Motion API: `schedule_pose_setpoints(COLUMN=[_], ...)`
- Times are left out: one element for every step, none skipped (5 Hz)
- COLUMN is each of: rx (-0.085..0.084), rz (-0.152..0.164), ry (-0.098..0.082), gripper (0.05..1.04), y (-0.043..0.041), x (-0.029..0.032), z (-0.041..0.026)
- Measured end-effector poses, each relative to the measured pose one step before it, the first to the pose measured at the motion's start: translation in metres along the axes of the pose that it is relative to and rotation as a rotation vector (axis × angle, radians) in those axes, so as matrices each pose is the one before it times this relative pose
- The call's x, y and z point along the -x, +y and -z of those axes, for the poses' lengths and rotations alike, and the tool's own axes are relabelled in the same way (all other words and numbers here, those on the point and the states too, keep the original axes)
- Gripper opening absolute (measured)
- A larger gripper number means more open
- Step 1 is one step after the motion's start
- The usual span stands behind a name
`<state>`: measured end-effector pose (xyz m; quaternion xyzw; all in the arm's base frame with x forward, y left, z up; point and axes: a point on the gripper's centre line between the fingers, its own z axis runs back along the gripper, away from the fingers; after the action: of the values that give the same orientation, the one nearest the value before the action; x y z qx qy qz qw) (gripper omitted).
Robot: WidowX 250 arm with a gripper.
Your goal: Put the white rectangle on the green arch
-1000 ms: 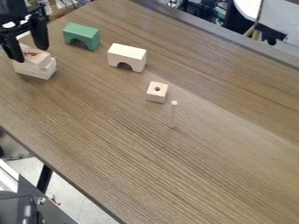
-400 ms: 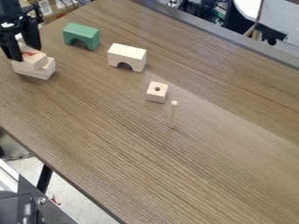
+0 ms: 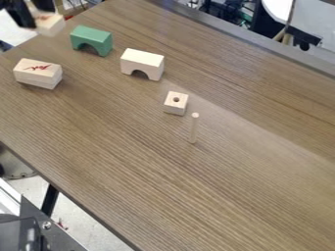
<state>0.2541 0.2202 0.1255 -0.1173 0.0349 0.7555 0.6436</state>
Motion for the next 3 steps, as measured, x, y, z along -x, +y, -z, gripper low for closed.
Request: schedule_pose_setpoints(rx=[0.0291,0.005,0.0058], rz=[-0.085,-0.0659,-0.057], ry=[-0.0203,-0.0212,-0.0238], gripper=[0.546,0.546,0.546], y=[-0.01511,-0.01172,-0.01262], x=[-0.00062,-0.0011,-0.00078], z=[-0.0045,0.01221,0.01094])
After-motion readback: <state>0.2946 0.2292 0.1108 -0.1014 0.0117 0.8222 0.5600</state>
